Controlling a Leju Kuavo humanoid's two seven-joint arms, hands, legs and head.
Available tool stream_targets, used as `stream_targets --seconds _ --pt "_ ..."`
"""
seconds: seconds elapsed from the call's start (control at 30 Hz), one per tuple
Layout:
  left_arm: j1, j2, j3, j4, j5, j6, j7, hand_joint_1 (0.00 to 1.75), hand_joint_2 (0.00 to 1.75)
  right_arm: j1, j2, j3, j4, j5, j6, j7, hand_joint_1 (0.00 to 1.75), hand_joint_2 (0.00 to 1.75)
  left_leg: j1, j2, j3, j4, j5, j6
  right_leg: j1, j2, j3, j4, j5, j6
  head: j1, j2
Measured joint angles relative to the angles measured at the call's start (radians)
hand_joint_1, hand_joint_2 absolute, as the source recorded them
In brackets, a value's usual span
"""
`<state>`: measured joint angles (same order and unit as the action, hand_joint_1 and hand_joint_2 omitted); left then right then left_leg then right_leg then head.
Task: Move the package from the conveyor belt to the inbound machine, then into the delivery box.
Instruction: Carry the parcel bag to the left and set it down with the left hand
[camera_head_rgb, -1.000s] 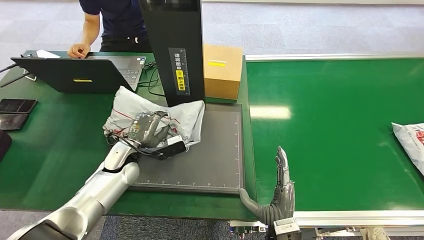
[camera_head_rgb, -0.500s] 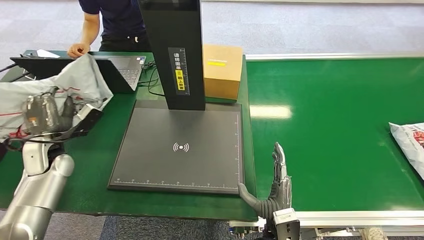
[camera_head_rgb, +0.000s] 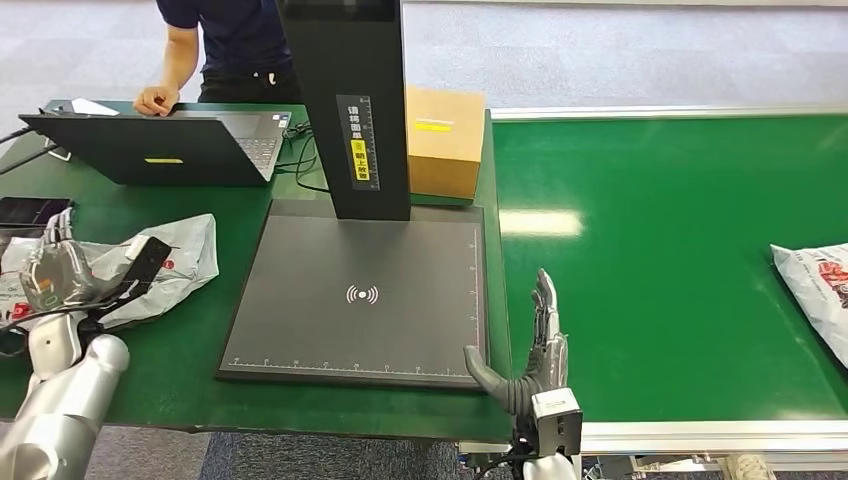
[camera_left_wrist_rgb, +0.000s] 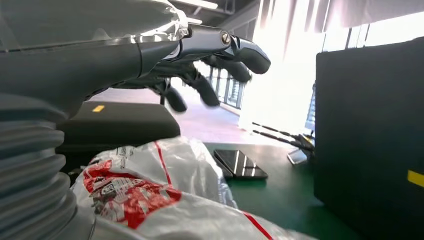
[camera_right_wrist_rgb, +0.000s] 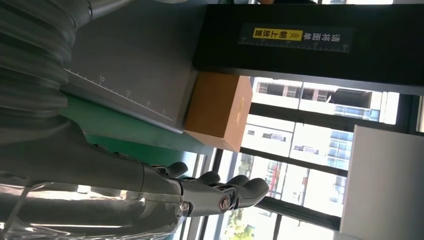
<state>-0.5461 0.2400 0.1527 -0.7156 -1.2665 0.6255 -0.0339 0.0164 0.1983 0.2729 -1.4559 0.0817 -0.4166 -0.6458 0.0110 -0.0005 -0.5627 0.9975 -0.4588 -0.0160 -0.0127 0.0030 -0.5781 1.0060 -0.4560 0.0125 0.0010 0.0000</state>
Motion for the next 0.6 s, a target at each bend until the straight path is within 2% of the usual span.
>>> stream_targets --seconds 0.17,0.3,0.37,0.47,0.6 --pt "-0.041 -0.03 0.002 0.052 0.047 -0.01 -0.065 0.0 1.75 -0.002 0.004 0.003 0.009 -0.005 -0.022 0.0 0.0 1.75 0.0 0.0 0.0 0.0 0.0 0.0 0.0 0.0 0.0 0.0 0.0 0.0 0.0 0.0" --pt "-0.033 -0.079 0.002 0.028 0.246 -0.059 -0.232 0.0 1.75 0.004 0.005 0.003 0.009 -0.005 -0.04 0.0 0.0 1.75 0.0 0.0 0.0 0.0 0.0 0.0 0.0 0.0 0.0 0.0 0.0 0.0 0.0 0.0" --pt "0.019 -0.118 -0.015 -0.049 0.408 -0.114 -0.328 0.0 1.75 0.007 0.005 0.002 0.009 -0.005 -0.047 -0.001 0.0 1.75 -0.001 0.0 0.0 0.0 -0.001 0.0 -0.001 0.001 0.0 0.0 0.0 0.0 0.0 0.0" --pt "0.153 -0.179 -0.098 -0.23 0.612 -0.163 -0.449 0.0 1.75 0.01 0.005 0.002 0.009 -0.003 -0.05 -0.002 0.0 1.75 -0.002 0.001 0.0 0.0 -0.002 0.001 -0.002 0.002 0.0 -0.001 -0.001 0.001 0.0 0.0" --pt "0.339 -0.252 -0.276 -0.429 0.68 -0.1 -0.564 0.0 1.75 0.012 0.005 0.001 0.009 -0.003 -0.042 -0.003 0.0 1.75 -0.003 0.001 0.0 0.0 -0.004 0.003 -0.002 0.001 0.0 -0.002 -0.002 0.003 0.0 0.0"
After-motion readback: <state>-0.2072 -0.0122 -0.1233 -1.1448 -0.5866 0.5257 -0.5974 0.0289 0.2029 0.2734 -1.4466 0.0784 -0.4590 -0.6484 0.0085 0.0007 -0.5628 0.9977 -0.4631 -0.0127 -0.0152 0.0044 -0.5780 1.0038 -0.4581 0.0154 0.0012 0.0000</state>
